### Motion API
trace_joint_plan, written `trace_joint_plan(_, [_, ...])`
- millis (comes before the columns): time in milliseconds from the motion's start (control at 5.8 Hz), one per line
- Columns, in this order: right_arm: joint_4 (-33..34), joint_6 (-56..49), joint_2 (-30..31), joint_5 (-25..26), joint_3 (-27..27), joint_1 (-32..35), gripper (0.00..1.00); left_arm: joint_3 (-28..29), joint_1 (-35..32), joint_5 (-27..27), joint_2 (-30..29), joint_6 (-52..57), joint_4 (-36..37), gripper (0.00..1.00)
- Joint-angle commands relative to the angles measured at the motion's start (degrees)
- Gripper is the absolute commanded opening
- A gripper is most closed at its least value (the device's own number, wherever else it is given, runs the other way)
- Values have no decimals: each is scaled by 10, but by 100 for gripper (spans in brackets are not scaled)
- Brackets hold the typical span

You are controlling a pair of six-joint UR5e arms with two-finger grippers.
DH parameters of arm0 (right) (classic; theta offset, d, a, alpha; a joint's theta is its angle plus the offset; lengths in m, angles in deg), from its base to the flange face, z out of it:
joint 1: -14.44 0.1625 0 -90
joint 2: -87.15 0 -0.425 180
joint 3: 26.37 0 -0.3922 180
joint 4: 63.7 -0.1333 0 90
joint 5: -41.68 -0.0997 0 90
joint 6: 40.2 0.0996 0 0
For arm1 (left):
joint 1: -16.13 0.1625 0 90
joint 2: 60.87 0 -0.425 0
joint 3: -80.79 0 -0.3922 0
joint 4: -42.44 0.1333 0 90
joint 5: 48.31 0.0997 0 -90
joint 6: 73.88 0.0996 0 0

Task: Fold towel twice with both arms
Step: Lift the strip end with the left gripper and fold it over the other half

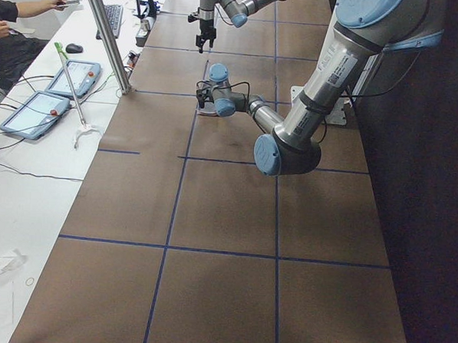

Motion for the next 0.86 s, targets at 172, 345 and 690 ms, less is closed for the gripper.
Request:
trace_joint_plan(172, [0, 0, 0, -2, 1, 5, 100, -5, -20, -23, -13, 0, 20, 0])
trace_joint_plan(345, [0, 0, 3, -14, 5, 12, 100, -6, -35, -45, -36, 1, 60, 0])
trace_joint_plan(690, [0, -13, 12, -37, 6, 38, 100, -5, -35, -45, -72, 8, 104, 0])
